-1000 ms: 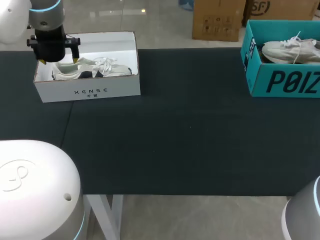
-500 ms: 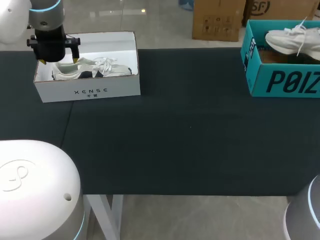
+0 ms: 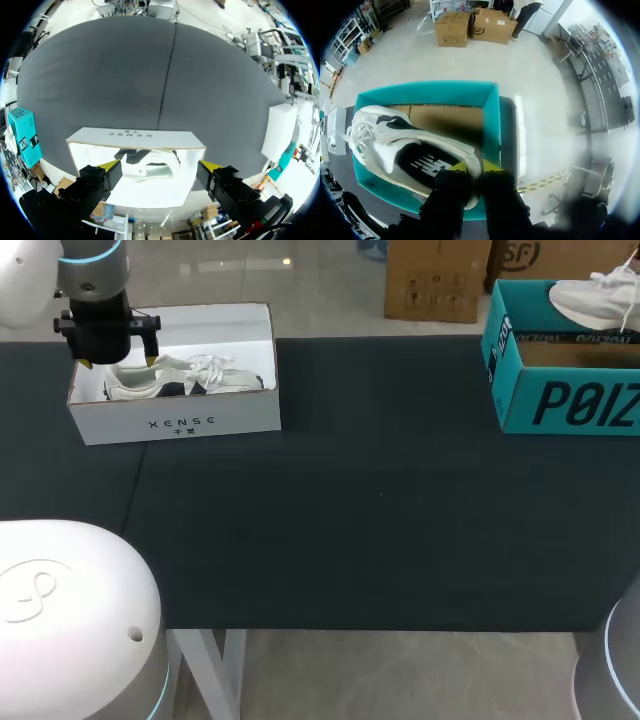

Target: Take the shoe out of the shoebox, open the shoe tongue, remove and reinsert the insole, then place the shoe into the shoebox

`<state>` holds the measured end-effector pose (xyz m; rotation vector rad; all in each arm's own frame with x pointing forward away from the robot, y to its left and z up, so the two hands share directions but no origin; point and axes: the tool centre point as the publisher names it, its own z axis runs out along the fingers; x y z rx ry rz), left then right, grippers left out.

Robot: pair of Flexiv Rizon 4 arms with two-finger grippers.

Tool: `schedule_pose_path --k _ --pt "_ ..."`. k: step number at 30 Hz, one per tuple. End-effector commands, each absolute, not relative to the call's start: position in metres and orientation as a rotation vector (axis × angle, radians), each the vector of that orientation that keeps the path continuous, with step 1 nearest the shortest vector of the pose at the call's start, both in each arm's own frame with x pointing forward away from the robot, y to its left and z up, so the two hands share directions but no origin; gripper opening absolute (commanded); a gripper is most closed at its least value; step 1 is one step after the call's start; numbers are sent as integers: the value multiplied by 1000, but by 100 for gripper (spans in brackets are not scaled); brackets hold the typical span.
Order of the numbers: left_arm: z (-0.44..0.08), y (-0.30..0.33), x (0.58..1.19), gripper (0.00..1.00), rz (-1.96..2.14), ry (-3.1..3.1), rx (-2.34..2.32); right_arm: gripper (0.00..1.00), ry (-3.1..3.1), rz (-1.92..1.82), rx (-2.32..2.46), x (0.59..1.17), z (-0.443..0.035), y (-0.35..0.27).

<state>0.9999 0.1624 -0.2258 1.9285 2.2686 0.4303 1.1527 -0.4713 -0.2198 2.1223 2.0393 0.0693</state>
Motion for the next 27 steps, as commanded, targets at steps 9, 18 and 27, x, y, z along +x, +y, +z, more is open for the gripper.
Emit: schedule_pose_path --k 9,18,27 --pt "-226 162 1000 100 433 2270 1929 0 1893 354 1886 1021 -158 -441" --pt "-226 162 1000 100 433 2270 1929 0 1872 418 1789 954 -145 -421" --pt "-226 162 1000 100 433 2270 1929 0 1892 447 1745 915 -153 -395"
